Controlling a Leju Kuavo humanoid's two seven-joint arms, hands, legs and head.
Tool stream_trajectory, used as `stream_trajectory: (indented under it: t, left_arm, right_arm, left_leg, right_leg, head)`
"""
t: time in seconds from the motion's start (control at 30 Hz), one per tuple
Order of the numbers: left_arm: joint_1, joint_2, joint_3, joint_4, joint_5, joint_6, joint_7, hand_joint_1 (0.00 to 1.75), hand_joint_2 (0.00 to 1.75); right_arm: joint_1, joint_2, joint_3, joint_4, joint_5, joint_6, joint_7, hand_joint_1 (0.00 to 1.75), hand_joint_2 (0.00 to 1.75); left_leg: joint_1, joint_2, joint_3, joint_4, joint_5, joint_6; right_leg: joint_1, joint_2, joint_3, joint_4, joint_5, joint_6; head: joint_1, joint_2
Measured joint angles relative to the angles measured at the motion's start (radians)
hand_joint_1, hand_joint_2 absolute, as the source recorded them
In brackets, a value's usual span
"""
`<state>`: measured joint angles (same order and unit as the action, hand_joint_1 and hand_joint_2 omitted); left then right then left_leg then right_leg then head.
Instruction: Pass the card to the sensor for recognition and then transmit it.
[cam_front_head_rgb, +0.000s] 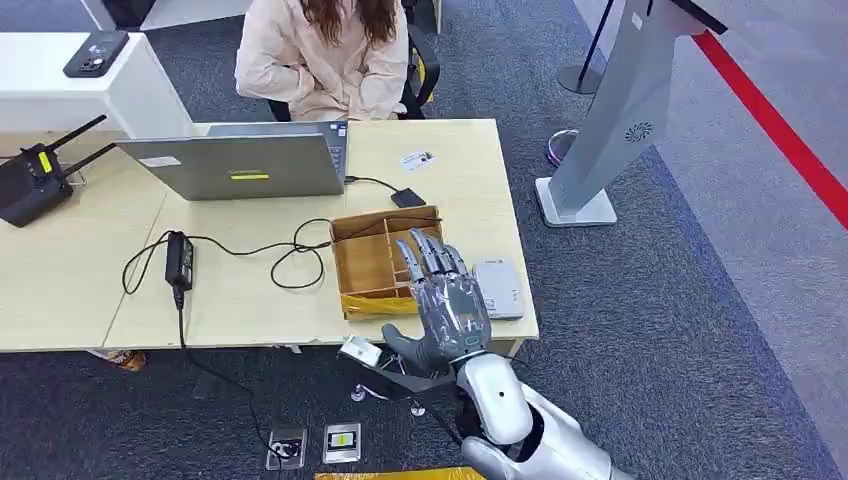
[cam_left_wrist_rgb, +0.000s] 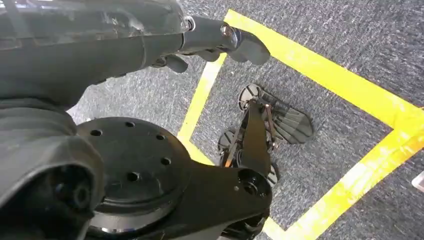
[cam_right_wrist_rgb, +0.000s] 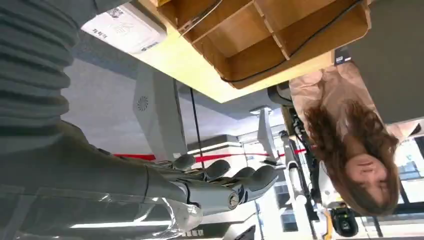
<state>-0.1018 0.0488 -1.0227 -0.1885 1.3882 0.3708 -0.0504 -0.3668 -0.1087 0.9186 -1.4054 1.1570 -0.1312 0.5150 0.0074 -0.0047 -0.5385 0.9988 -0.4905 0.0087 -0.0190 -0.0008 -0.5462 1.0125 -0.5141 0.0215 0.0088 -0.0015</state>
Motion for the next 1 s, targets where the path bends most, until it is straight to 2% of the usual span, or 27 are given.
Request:
stream_trajectory:
  t: [0.43,1.0]
  left_arm:
    - [0.000,0.003,0.000,0.000,-0.004,-0.003,0.000,0.00,0.00]
    - [0.000,0.010,-0.001,0.000,-0.021,-0.022,-0.006,0.00,0.00]
  right_arm:
    - [-0.061,0.072,0.005,0.174,-0.001,-0.010,-0.013,0.00,1.75]
    - [-0.081,0.082,0.014,0.257,-0.004,-0.011,0.005,0.00,1.75]
  left_leg:
    - [0.000,0.000,0.000,0.000,0.000,0.000]
    - [0.000,0.000,0.000,0.000,0.000,0.000]
  right_leg:
    - [0.000,0.000,0.000,0.000,0.000,0.000]
    - [0.000,0.000,0.000,0.000,0.000,0.000]
  head:
    - [0.000,0.000]
    - [0.000,0.000]
